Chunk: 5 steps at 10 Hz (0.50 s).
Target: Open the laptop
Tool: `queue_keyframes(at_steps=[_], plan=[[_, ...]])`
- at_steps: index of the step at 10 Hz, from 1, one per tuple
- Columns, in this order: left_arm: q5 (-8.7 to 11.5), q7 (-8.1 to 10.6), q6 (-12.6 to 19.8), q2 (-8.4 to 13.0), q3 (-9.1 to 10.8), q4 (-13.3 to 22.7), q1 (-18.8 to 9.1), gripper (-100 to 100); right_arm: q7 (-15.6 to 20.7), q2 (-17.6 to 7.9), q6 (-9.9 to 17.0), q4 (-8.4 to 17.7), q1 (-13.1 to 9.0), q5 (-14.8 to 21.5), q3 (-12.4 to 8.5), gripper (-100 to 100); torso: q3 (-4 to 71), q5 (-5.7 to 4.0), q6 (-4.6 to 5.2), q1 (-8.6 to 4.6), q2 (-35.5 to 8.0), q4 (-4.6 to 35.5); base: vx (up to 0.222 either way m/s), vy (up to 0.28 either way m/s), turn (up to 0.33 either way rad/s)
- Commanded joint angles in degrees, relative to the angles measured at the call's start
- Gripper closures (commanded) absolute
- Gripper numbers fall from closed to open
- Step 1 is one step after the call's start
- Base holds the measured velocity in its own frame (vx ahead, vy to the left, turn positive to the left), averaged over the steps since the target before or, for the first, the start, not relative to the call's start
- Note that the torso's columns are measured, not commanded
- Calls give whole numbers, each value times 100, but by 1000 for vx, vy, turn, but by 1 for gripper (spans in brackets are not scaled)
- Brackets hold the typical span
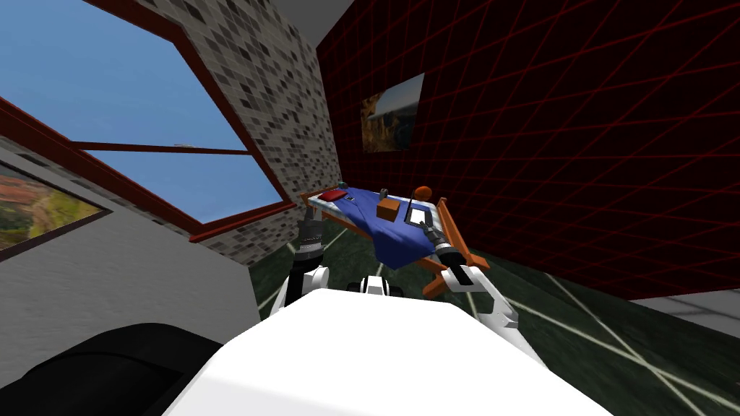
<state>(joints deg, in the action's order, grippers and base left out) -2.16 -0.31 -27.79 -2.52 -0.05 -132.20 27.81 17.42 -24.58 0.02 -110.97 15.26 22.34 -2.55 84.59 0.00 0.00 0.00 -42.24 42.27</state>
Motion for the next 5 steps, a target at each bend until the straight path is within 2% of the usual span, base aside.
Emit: queue_keyframes(at_steps=[1,5], plan=[[0,0,0,0,0,0,0,0,361,-393,349,317,-100,401,-135,-100,-1,1,3,1,-3,1,49,136,148],[0,0,0,0,0,0,1,0,869,-989,737,1019,-342,1042,-316,-100,5,1,0,4,7,-2,81,156,108]])
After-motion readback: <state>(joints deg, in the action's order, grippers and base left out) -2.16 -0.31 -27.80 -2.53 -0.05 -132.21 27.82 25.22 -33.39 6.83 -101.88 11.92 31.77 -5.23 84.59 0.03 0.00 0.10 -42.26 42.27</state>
